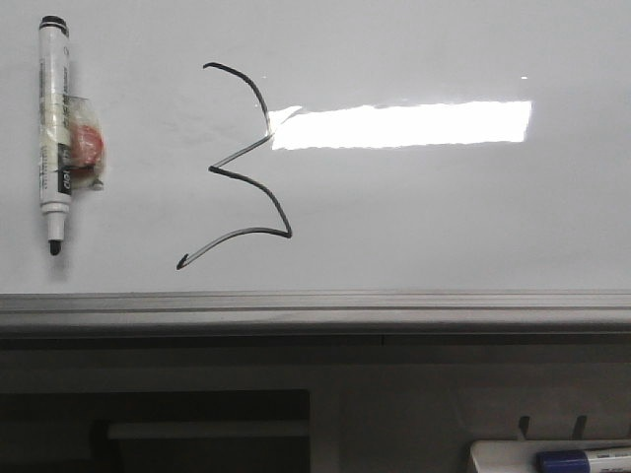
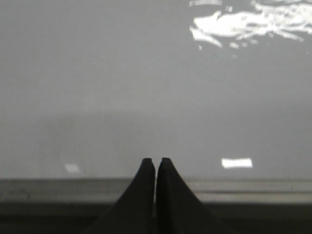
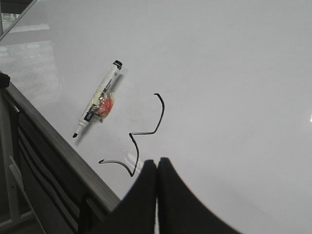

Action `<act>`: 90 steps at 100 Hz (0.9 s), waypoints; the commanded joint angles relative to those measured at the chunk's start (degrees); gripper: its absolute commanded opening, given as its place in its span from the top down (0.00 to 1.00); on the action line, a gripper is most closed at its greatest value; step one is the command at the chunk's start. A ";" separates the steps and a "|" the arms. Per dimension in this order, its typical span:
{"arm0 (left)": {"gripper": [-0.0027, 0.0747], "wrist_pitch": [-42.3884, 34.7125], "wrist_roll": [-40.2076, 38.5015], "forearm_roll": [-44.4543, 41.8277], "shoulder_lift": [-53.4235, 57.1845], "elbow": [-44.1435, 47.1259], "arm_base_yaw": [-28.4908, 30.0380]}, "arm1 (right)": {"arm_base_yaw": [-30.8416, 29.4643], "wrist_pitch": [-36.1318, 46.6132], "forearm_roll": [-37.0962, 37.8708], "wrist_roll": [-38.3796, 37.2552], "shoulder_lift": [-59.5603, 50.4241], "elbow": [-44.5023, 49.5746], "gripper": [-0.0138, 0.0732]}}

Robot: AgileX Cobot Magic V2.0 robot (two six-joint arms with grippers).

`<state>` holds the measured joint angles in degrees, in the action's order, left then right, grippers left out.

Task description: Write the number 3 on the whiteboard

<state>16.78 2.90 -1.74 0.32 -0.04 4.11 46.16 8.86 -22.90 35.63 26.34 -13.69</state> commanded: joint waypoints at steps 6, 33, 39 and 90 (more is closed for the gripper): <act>0.99 -0.86 -2.43 0.07 1.33 0.80 0.19 | -0.28 4.67 0.49 0.24 -0.01 -1.52 0.91; 0.99 -0.59 -4.24 -4.18 1.33 0.80 -0.59 | -0.28 4.67 0.49 0.24 -0.01 -1.52 0.91; 0.99 -0.58 -4.24 -5.45 1.33 0.80 -0.93 | -0.28 4.67 0.49 0.24 -0.01 -1.52 0.91; 0.99 -0.58 -4.24 -5.30 1.33 0.69 -0.93 | -0.28 4.67 0.49 0.24 -0.01 -1.52 0.91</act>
<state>19.34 -0.79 -6.63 0.32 0.00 3.67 46.16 8.86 -22.90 35.63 26.34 -13.69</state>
